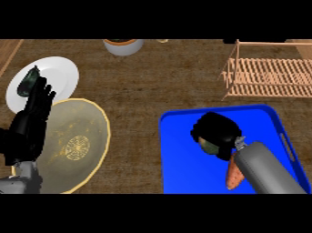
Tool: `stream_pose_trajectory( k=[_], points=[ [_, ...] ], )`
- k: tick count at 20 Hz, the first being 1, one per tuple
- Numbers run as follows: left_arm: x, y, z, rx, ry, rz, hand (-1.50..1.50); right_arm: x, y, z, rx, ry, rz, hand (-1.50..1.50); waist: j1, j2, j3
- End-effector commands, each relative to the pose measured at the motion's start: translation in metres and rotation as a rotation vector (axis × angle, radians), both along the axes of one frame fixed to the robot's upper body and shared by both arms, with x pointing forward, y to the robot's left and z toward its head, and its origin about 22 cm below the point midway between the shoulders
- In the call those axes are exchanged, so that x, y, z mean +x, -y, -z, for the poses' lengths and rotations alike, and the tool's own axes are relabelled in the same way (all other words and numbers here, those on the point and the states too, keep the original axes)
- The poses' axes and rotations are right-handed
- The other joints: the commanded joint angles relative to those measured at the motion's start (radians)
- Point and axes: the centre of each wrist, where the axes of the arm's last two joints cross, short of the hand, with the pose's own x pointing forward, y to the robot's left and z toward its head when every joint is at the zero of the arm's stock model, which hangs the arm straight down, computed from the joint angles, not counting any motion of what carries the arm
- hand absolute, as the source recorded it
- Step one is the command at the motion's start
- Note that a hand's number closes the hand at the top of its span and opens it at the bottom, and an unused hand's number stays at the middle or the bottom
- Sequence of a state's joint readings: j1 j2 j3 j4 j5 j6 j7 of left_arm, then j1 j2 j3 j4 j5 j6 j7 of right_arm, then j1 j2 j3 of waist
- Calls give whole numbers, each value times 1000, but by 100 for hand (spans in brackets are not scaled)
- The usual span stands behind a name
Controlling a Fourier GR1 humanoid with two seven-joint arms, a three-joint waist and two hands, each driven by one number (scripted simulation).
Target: Pick the squash from the tray and place it in the tiered shelf
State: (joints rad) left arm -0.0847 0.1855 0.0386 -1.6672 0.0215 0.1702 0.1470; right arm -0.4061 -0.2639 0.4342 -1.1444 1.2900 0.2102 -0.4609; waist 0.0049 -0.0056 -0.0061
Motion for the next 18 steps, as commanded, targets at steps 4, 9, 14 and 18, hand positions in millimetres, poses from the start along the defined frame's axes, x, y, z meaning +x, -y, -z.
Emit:
stream_pose_trajectory(
  k=[4,9,14,18],
  points=[
    [-1,4,1,15,-4,-6,0,-4,35,18,45,88,120,150,-6,6,7],
    [-8,-12,4,6,-9,-70,0,-31,112,38,35,-26,813,150,-87,-3,6],
    [-11,-1,4,-1,-23,-42,0,-45,97,14,212,-52,973,150,-39,-4,5],
    [-15,-22,1,-1,-12,-38,0,-76,104,-30,328,-46,957,150,-31,-3,4]
  ],
)
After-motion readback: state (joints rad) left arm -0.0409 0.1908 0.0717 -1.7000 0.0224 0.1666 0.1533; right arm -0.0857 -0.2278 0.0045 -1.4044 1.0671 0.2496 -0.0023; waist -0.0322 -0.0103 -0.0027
